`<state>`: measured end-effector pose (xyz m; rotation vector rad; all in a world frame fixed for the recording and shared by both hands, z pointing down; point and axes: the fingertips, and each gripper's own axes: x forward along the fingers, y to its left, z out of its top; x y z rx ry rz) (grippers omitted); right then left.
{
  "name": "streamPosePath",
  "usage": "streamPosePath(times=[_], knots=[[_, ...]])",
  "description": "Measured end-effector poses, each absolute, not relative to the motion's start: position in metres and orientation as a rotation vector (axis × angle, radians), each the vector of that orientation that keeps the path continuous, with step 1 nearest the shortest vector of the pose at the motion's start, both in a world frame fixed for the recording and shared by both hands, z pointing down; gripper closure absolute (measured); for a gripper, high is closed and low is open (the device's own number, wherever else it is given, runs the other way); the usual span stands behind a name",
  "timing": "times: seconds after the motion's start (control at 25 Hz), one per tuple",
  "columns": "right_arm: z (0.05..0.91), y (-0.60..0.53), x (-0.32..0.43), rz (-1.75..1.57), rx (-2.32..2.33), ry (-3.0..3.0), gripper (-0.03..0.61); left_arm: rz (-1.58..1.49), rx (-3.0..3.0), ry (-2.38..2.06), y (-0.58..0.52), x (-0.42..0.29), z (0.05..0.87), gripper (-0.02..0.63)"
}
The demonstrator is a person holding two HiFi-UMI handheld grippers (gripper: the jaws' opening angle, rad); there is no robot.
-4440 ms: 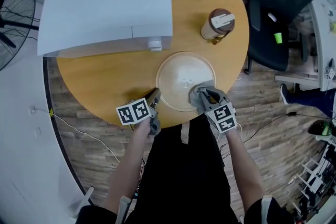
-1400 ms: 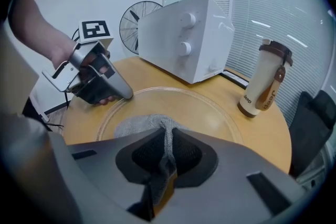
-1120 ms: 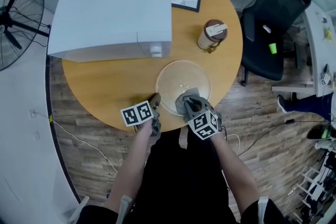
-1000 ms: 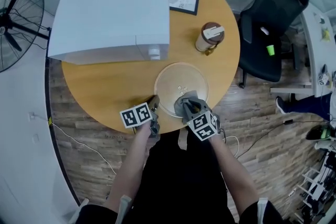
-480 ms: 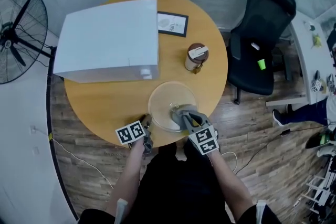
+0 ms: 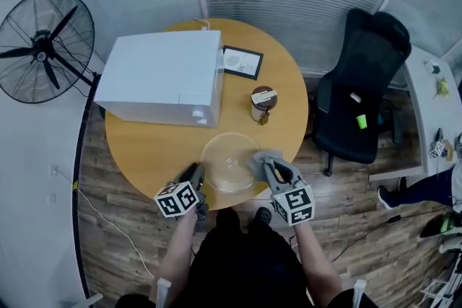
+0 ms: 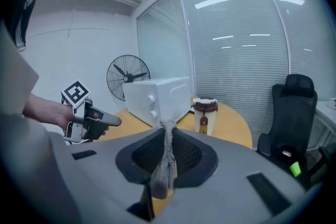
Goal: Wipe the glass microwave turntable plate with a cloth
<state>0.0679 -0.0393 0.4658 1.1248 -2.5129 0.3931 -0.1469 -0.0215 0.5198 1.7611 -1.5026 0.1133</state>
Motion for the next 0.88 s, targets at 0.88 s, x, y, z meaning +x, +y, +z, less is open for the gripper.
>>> streamPosePath(times=[0.88], knots=[[0.299,0.016,0.134,0.159,1.034,-2.892,0.54,0.059,2.387,-1.68,0.032,-0.004,0.29,0.615]])
